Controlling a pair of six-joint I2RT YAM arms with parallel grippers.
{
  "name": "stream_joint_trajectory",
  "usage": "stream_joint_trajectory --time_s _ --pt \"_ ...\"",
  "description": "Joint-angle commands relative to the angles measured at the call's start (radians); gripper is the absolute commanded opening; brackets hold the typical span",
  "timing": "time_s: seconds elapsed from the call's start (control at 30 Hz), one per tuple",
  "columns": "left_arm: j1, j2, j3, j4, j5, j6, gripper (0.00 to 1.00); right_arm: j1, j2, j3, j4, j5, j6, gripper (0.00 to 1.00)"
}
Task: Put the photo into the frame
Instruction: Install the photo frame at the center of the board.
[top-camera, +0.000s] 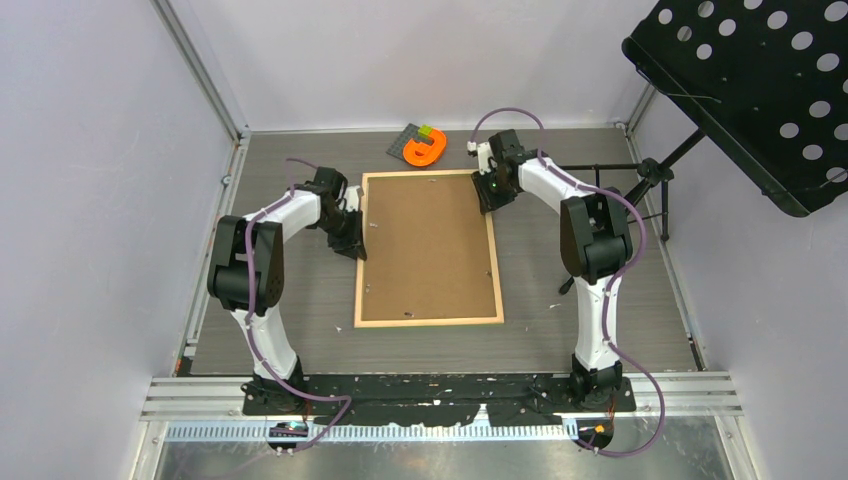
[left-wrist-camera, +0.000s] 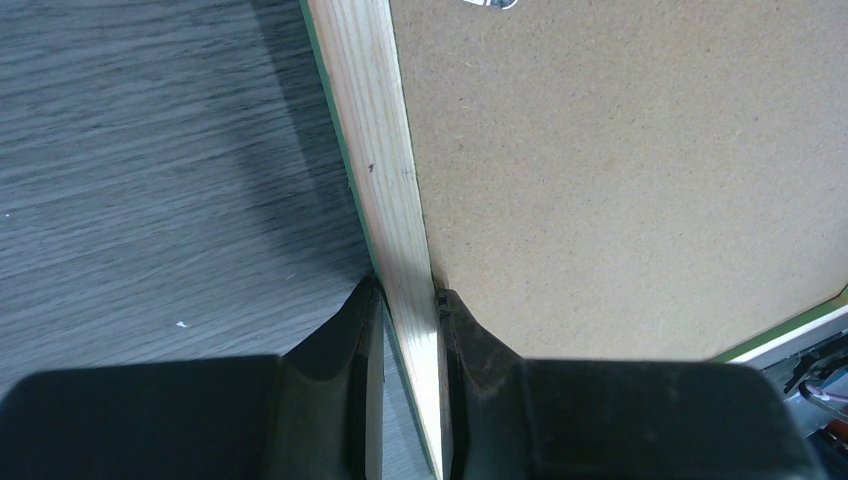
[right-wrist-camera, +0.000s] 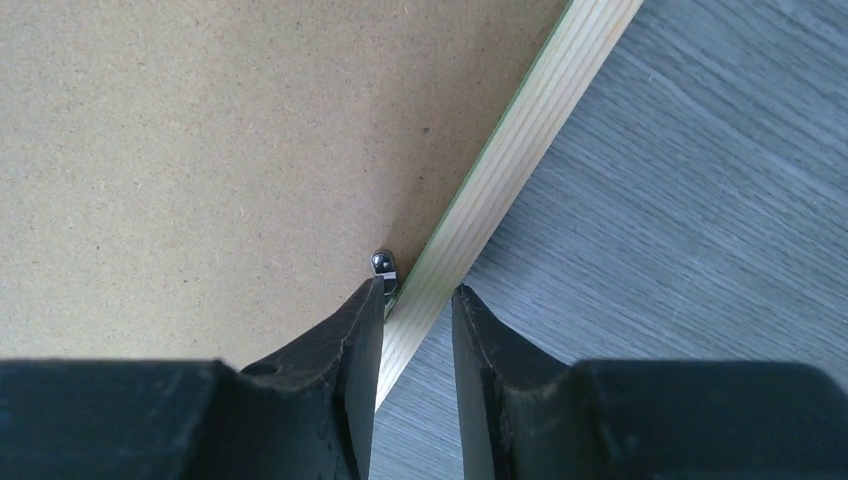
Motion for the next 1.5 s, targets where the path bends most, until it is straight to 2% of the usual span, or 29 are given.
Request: stream_joint_trajectory --time_s 0.0,0.33,0.53,0.67,1.47 --pt "-0.009 0.036 0.006 0.045 0.046 0.027 0.0 0.006 0.003 0.052 0.024 0.017 -0.023 0.33" --pt "-0.009 0.038 0.009 0.041 0.051 0.029 0.0 0.011 -0.001 0.051 0.026 0.027 -0.051 0.29" --pt "-0.009 0.04 0.009 0.04 0.052 0.03 0.0 0.011 -0.025 0.035 0.035 -0.017 -0.006 0.46" --pt "-0.009 0.039 0.009 0.039 0.054 0.03 0.0 0.01 -0.04 0.017 0.055 -0.037 0.03 0.5" --pt "-0.009 0.045 0.015 0.033 0.057 0.033 0.0 0.009 -0.041 -0.04 0.037 -0.004 -0.031 0.38"
